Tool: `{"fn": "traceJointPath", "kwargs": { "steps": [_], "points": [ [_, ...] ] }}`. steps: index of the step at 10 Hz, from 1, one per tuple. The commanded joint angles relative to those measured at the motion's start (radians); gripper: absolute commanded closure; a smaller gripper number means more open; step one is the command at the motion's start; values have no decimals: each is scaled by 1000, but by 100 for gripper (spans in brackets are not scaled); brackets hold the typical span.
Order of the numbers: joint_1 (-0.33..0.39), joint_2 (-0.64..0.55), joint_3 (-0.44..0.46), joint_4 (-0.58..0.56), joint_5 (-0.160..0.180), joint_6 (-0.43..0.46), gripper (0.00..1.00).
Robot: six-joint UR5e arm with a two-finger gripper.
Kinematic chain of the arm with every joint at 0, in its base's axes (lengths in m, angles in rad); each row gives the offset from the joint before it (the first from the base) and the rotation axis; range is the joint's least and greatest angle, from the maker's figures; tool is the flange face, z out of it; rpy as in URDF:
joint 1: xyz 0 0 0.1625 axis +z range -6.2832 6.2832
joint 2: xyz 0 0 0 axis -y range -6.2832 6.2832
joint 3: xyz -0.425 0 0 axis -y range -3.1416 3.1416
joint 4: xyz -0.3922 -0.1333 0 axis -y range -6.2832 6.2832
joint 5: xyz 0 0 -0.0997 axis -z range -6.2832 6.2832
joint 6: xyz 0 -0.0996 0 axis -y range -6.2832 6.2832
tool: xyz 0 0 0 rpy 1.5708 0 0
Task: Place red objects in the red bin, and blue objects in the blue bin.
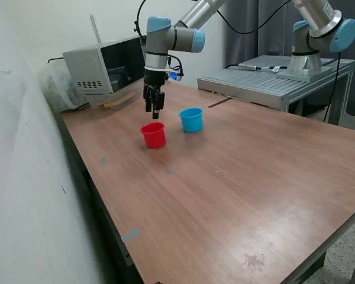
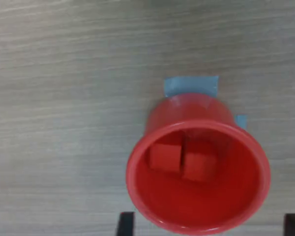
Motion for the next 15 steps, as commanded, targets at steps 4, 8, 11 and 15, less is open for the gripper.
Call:
{"fn": "traceJointPath", "kwargs": {
  "steps": [4,8,11,15],
  "points": [
    [10,-126,85,85,-4,-2,0],
    [95,-613,271,459,-4,5,0],
    [219,-835,302,688,-126,17,0],
    [297,-940,322,819,-122,118,0]
  ]
}}
